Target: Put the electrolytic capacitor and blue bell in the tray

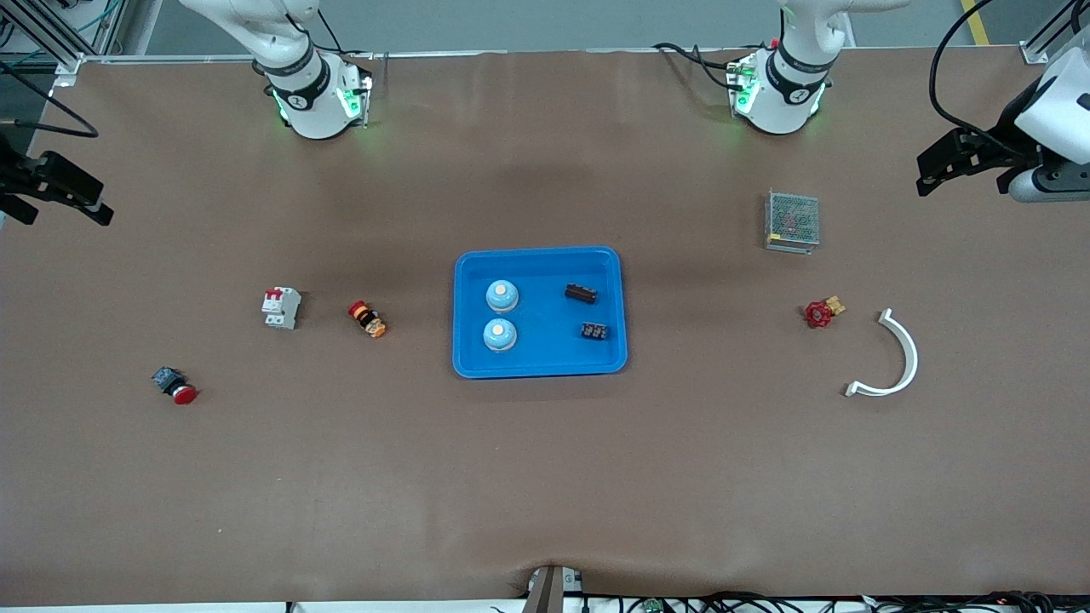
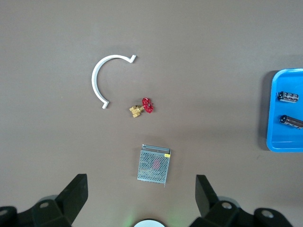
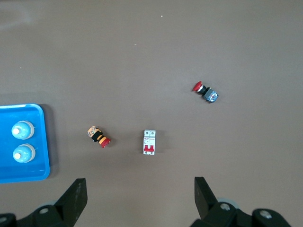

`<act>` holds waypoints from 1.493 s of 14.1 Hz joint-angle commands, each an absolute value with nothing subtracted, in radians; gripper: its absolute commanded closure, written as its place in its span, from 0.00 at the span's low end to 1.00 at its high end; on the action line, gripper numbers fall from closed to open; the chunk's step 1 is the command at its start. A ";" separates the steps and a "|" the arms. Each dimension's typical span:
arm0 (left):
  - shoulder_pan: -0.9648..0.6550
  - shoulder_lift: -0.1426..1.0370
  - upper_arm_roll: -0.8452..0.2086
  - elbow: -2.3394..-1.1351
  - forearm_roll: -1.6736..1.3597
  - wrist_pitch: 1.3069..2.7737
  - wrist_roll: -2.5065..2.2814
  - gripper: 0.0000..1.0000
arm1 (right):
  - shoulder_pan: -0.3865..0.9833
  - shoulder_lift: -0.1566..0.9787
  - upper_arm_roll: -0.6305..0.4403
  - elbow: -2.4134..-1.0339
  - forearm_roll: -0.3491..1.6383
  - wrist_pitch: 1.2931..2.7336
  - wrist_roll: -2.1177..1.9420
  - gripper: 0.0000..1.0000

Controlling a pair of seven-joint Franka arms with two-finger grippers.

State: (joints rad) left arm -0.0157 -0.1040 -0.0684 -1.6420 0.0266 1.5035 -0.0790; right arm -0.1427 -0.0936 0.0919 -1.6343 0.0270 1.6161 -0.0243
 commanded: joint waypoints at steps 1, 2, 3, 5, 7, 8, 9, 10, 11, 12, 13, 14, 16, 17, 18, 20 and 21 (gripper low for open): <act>-0.012 -0.097 -0.069 -1.621 0.037 1.485 -0.061 0.00 | -0.106 -0.092 0.077 -1.626 0.000 1.611 -0.020 0.00; -0.012 -0.097 -0.069 -1.621 0.037 1.485 -0.061 0.00 | -0.106 -0.092 0.077 -1.626 0.000 1.609 -0.020 0.00; -0.012 -0.097 -0.069 -1.621 0.037 1.485 -0.061 0.00 | -0.106 -0.092 0.077 -1.628 0.000 1.608 -0.020 0.00; -0.012 -0.097 -0.069 -1.621 0.037 1.485 -0.061 0.00 | -0.104 -0.092 0.075 -1.628 0.000 1.606 -0.020 0.00; -0.012 -0.097 -0.069 -1.620 0.037 1.485 -0.060 0.00 | -0.098 -0.092 0.071 -1.628 0.000 1.608 -0.018 0.00; -0.012 -0.097 -0.069 -1.620 0.038 1.485 -0.060 0.00 | -0.098 -0.089 0.066 -1.628 0.000 1.611 -0.020 0.00; -0.012 -0.097 -0.069 -1.620 0.038 1.485 -0.060 0.00 | -0.098 -0.086 0.060 -1.628 0.000 1.614 -0.020 0.00; -0.012 -0.097 -0.069 -1.620 0.037 1.485 -0.060 0.00 | -0.095 -0.086 0.058 -1.629 0.000 1.615 -0.020 0.00; -0.012 -0.097 -0.069 -1.620 0.037 1.485 -0.061 0.00 | -0.092 -0.086 0.058 -1.629 0.000 1.614 -0.020 0.00; -0.012 -0.097 -0.069 -1.620 0.037 1.485 -0.061 0.00 | -0.089 -0.086 0.057 -1.629 0.000 1.614 -0.020 0.00; -0.012 -0.097 -0.069 -1.620 0.037 1.485 -0.063 0.00 | -0.087 -0.084 0.057 -1.629 0.000 1.615 -0.020 0.00; -0.012 -0.097 -0.069 -1.620 0.037 1.485 -0.061 0.00 | -0.084 -0.084 0.051 -1.629 -0.002 1.617 -0.020 0.00; -0.011 -0.097 -0.067 -1.614 0.038 1.485 -0.063 0.00 | -0.037 -0.083 -0.001 -1.631 -0.002 1.618 -0.020 0.00; -0.012 -0.094 -0.067 -1.605 0.038 1.485 -0.063 0.00 | -0.022 -0.081 -0.023 -1.631 -0.002 1.618 -0.020 0.00; -0.012 -0.092 -0.067 -1.598 0.040 1.485 -0.064 0.00 | -0.018 -0.081 -0.028 -1.640 -0.002 1.623 -0.020 0.00; -0.012 -0.086 -0.067 -1.591 0.040 1.485 -0.064 0.00 | -0.017 -0.083 -0.028 -1.652 -0.002 1.631 -0.020 0.00; -0.012 -0.084 -0.069 -1.589 0.040 1.485 -0.064 0.00 | -0.014 -0.083 -0.029 -1.654 -0.002 1.629 -0.020 0.00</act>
State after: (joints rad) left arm -0.0150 -0.1033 -0.0672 -1.6249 0.0266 1.5035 -0.0790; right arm -0.0395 -0.0802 -0.0126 -1.6457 0.0147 1.6225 -0.0242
